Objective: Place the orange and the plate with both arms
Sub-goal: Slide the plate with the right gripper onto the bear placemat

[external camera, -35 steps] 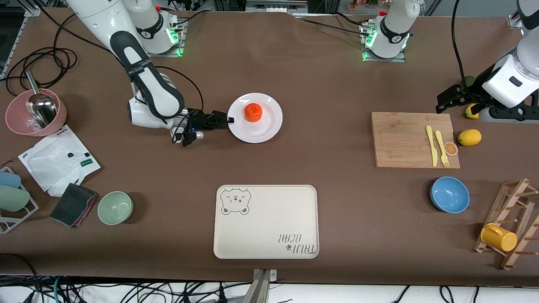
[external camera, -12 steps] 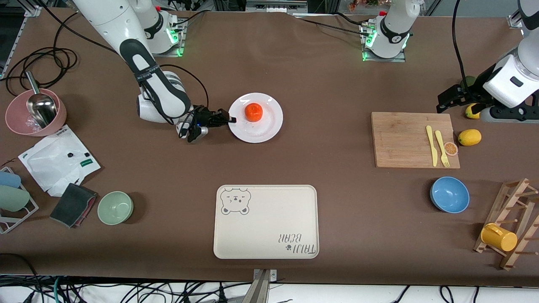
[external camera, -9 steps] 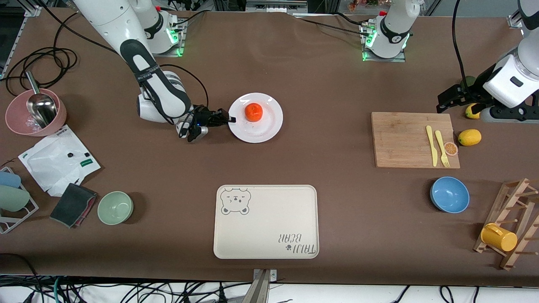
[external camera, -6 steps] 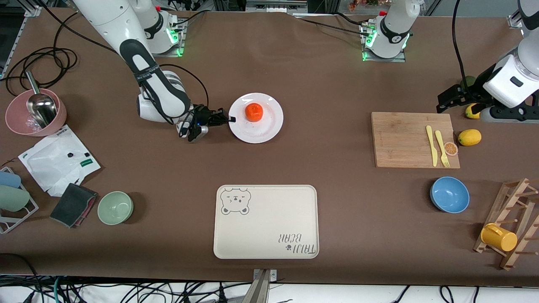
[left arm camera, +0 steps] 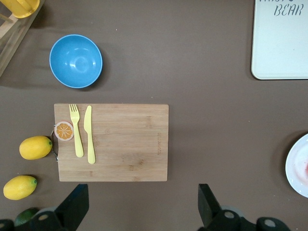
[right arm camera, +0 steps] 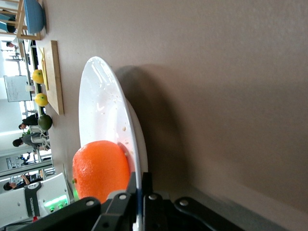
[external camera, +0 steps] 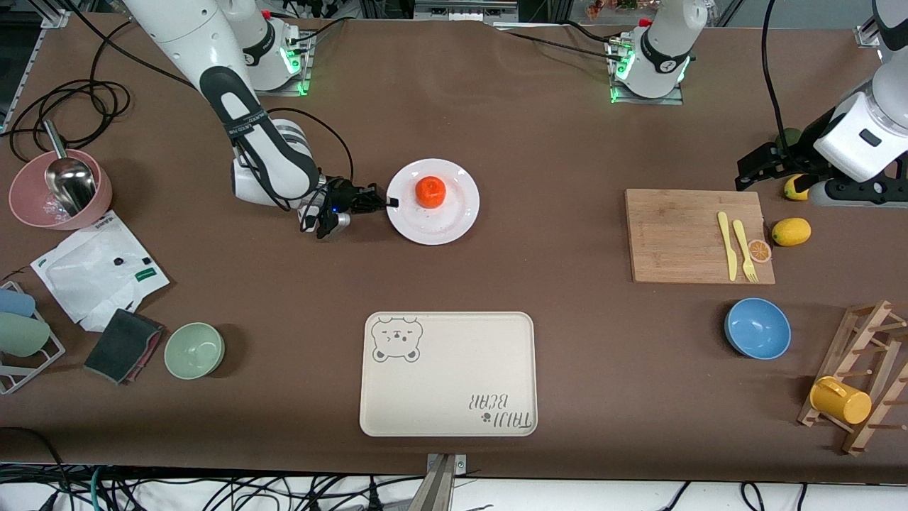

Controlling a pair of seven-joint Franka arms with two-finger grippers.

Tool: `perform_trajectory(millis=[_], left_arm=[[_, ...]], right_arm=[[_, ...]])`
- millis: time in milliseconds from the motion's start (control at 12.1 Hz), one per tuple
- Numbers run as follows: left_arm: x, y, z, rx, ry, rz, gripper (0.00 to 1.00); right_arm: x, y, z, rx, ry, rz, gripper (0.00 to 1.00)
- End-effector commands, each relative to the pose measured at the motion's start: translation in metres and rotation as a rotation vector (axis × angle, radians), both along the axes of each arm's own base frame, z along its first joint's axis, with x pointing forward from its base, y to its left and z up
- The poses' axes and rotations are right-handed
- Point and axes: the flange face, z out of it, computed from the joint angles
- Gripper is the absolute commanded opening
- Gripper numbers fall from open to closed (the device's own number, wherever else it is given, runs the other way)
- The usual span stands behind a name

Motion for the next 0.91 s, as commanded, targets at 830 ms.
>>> perform_trajectory(millis=[830], left_arm=[[0.004,0.000,0.006,0.005,0.006,-0.001,1.00]], right_arm=[[0.214,0.068,0.017,0.148,-0.025,-0.308,0.00]])
